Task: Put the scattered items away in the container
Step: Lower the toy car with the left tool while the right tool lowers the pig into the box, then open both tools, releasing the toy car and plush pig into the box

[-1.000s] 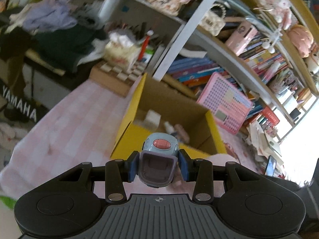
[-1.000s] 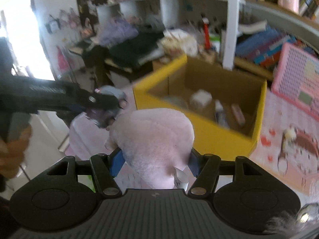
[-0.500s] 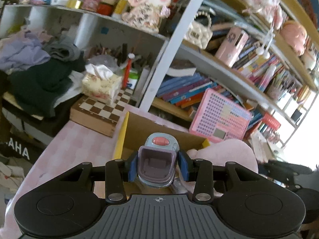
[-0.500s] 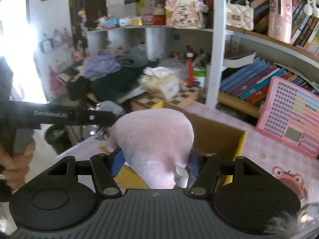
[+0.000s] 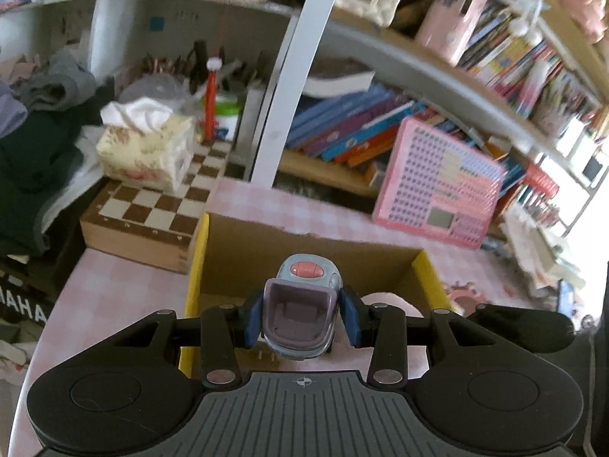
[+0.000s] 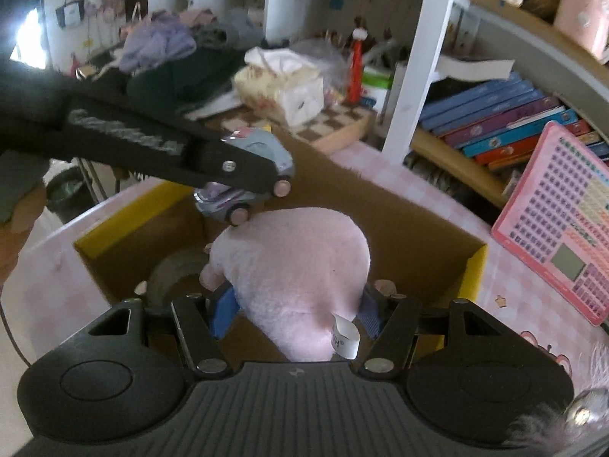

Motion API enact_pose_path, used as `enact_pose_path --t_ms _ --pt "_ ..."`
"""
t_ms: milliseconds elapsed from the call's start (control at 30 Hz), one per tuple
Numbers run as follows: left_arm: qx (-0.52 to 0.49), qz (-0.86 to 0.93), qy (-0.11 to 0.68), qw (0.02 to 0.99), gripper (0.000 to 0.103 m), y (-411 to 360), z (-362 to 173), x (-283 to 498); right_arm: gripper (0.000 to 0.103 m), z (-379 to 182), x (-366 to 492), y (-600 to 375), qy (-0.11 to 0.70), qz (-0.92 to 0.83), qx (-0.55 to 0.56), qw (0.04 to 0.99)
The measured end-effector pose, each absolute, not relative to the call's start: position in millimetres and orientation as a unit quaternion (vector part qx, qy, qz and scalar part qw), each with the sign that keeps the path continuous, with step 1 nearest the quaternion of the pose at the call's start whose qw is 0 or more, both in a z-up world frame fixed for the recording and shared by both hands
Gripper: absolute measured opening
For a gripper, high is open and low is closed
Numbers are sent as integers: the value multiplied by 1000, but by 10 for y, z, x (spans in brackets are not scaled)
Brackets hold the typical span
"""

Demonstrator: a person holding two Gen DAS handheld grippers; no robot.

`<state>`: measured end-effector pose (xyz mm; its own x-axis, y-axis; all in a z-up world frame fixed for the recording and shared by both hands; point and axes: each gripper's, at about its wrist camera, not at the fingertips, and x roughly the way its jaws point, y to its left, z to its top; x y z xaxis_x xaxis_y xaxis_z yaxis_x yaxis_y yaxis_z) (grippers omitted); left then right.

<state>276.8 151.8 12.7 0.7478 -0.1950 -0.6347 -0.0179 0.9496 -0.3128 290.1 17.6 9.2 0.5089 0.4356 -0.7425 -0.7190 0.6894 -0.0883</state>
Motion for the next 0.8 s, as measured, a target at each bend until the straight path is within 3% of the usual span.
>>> enact_pose_path --t_ms 167,500,600,667,800 --pt "-143 -28 377 915 34 1502 -48 2974 62 -40 3085 196 387 340 -193 835" --pt "-107 -11 392 914 35 1371 -198 3188 68 -162 3223 195 408 346 -180 825" --pt "-96 -9 396 913 42 1328 -194 3210 77 -144 3231 171 406 346 -174 828" --pt "-91 -9 397 913 61 1301 -177 3207 81 -109 3224 154 401 346 -172 831" --pt "-90 -3 391 916 73 1292 -113 3154 85 -30 3195 123 389 339 -170 840"
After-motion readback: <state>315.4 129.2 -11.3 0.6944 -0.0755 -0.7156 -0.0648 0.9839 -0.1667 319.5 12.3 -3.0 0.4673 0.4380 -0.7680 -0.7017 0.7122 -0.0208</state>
